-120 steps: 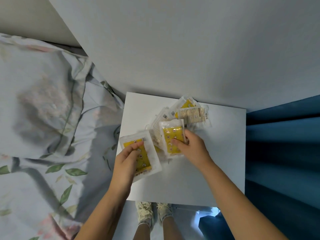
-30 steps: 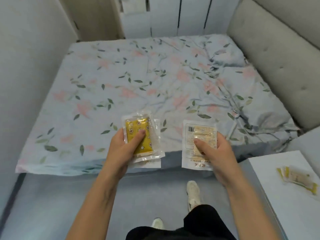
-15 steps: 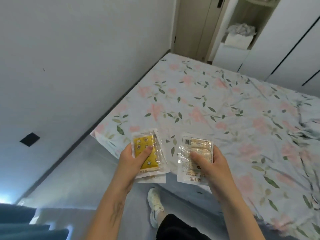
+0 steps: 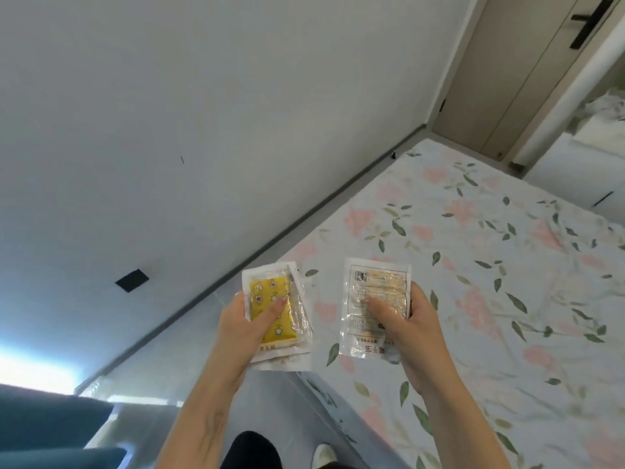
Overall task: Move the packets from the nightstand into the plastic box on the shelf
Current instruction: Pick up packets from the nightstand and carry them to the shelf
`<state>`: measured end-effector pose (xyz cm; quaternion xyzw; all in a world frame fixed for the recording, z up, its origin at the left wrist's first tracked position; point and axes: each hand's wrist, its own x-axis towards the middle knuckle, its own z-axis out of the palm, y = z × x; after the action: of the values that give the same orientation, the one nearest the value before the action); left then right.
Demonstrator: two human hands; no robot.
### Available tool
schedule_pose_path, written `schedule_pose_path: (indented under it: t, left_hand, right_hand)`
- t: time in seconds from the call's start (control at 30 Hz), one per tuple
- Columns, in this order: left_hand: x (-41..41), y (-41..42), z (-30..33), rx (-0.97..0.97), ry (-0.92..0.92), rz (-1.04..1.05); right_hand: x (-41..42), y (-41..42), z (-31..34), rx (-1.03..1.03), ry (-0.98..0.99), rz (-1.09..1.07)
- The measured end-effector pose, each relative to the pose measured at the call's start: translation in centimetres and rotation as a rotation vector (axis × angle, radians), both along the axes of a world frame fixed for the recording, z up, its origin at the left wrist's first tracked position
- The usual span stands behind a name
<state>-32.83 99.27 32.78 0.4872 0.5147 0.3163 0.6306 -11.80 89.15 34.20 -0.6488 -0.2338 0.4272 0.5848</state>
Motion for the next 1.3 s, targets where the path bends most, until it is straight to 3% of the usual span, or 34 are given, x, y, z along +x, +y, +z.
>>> schedule_pose_path:
  t: [0.23, 0.6, 1.0, 1.3]
  left_hand:
    - [-5.5, 14.1, -1.2, 0.036, 0.107, 0.186]
    - [-9.8, 38.8, 0.4, 0.09, 0.078, 0.044]
    - [-3.6, 50.5, 1.8, 0.1, 0.014, -0.174]
    - [4.9, 58.4, 0.9, 0.051, -0.029, -0.333]
  right_hand:
    - [-2.6, 15.9, -1.5, -0.043, -0.005, 0.083]
    - [-9.8, 41.7, -1.1, 0.043, -0.027, 0.022]
    - [-6.7, 50.4, -0.3, -0.018, -0.106, -0.151]
    - [1.0, 55.3, -1.0, -0.016, -0.088, -0.326]
